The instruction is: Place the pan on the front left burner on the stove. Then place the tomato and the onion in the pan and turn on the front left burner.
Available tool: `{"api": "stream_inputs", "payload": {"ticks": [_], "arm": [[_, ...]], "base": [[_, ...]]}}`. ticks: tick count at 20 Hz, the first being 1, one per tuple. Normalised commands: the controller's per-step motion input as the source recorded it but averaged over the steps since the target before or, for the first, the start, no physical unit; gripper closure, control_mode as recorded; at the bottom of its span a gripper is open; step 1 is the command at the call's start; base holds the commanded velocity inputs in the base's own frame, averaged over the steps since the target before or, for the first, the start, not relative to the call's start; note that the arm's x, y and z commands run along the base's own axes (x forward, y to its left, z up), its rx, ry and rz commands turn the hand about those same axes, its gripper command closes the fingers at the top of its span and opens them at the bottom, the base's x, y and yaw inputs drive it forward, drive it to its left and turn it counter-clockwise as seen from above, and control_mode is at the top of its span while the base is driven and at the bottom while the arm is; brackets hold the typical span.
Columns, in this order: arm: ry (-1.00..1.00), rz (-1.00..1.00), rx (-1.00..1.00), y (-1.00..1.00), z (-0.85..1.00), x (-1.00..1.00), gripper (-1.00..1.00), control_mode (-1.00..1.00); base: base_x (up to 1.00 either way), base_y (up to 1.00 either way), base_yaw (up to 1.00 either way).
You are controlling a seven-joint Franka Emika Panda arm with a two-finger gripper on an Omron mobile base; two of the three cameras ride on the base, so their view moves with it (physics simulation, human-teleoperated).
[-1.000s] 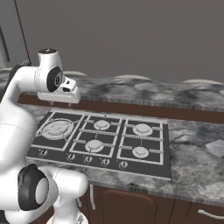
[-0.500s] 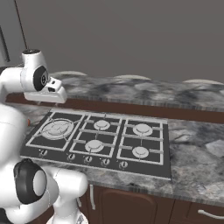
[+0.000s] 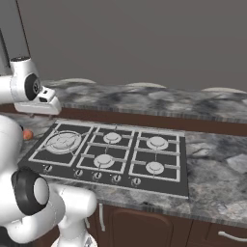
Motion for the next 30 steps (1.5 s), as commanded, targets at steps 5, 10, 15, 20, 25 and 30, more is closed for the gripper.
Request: {"api": "stream_inputs", "payload": {"ticks": [5, 10, 15, 20, 25, 30], "arm": [[0.06, 0.00, -0.01, 0.40, -0.16, 0.00, -1.00, -1.00], [0.06, 0.00, -0.01, 0.36, -0.17, 0.00, -1.00, -1.00], [0.04, 0.00, -0.02, 0.42, -0.12, 0.00, -1.00, -1.00], [0.04, 0.00, -0.02, 0.43, -0.14, 0.00, -1.00, -1.00], [0.05, 0.00, -0.02, 0.43, -0.16, 0.00, -1.00, -1.00], [0.04, 0.00, -0.02, 0.40, -0.14, 0.00, -1.00, -1.00]], "base": [[0.00, 0.00, 0.00], [0.00, 0.00, 0.00], [0.00, 0.00, 0.00], [0.00, 0.00, 0.00], [0.00, 0.00, 0.00], [0.00, 0.00, 0.00]]}}
